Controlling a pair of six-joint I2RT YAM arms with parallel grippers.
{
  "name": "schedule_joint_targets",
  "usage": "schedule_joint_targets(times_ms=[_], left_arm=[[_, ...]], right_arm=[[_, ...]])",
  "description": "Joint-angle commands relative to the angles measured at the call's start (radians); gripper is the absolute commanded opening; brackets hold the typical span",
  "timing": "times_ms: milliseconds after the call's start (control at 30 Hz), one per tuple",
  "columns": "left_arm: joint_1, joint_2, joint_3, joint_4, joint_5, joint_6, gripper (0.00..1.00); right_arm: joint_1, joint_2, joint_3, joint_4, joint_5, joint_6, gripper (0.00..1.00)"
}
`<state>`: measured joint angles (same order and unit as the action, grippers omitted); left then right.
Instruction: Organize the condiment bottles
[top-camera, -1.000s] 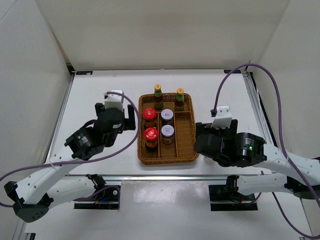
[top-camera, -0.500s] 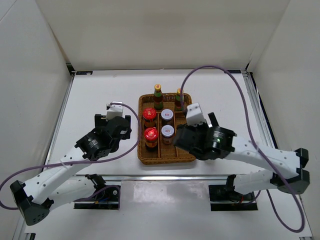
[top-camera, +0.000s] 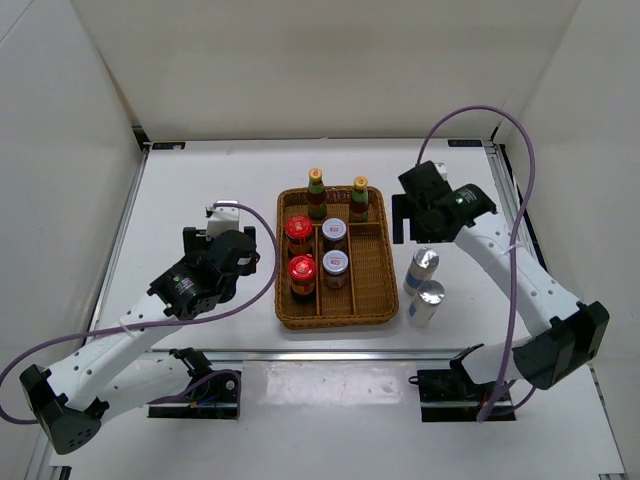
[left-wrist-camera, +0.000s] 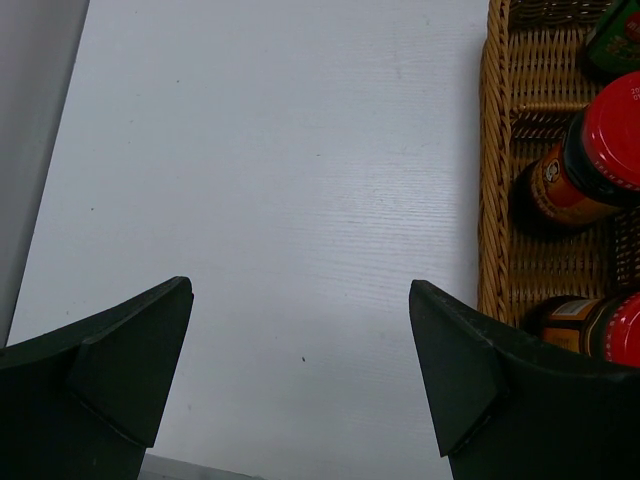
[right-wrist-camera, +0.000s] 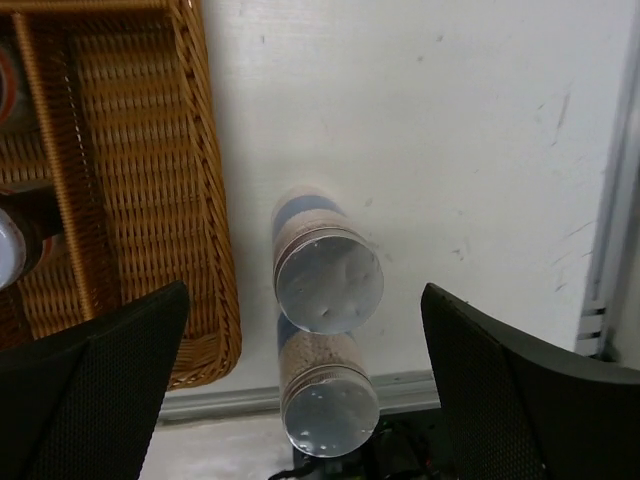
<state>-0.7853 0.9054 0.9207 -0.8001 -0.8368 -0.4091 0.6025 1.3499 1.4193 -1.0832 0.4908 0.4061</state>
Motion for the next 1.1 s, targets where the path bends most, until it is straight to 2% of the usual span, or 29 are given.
schedule_joint_targets(times_ms=[0,267,433,600,700,733,833,900,933,1033,1067], left_arm=[[0.004,-0.017,0.02,0.01,-0.03,-0.011,1.0],[0.004,-0.017,0.02,0.01,-0.03,-0.011,1.0],[0.004,-0.008,0.02,0.01,-0.03,-0.011,1.0],[0.004,-0.008,0.02,0.01,-0.03,-0.011,1.0],[0.004,-0.008,0.02,0.01,-0.03,-0.011,1.0],[0.004,-0.008,0.02,0.01,-0.03,-0.011,1.0],[0.004,-0.008,0.02,0.01,-0.03,-0.011,1.0],[0.004,-0.008,0.02,0.01,-0.03,-0.011,1.0],[0.004,-0.008,0.02,0.01,-0.03,-0.011,1.0],[0.004,0.001,0.02,0.01,-0.03,-0.011,1.0],[0.004,0.001,0.02,0.01,-0.03,-0.011,1.0]], right_arm=[[-0.127,0.017,-0.042,0.012,-0.262,-0.03,1.0],[-0.271,0.049,-0.089,0.031,-0.392,-0.058,1.0],[-0.282,0.081,-0.123,0.04,-0.478,-0.076,1.0],[-0.282,0.103,-0.146,0.049,-0.497,-0.076,0.99],[-0.282,0.103,-0.146,0.049,-0.488,-0.076,0.9],[-0.282,0.112,-0.137,0.049,-0.479,-0.076,0.82],[-0.282,0.112,-0.125,0.04,-0.448,-0.076,0.67],[-0.282,0.112,-0.092,0.019,-0.395,-0.076,0.61],[-0.282,0.101,-0.092,0.006,-0.373,-0.076,0.54],[-0.271,0.063,-0.063,-0.003,-0.302,-0.067,0.45],[-0.271,0.052,-0.051,-0.003,-0.29,-0.067,0.37]])
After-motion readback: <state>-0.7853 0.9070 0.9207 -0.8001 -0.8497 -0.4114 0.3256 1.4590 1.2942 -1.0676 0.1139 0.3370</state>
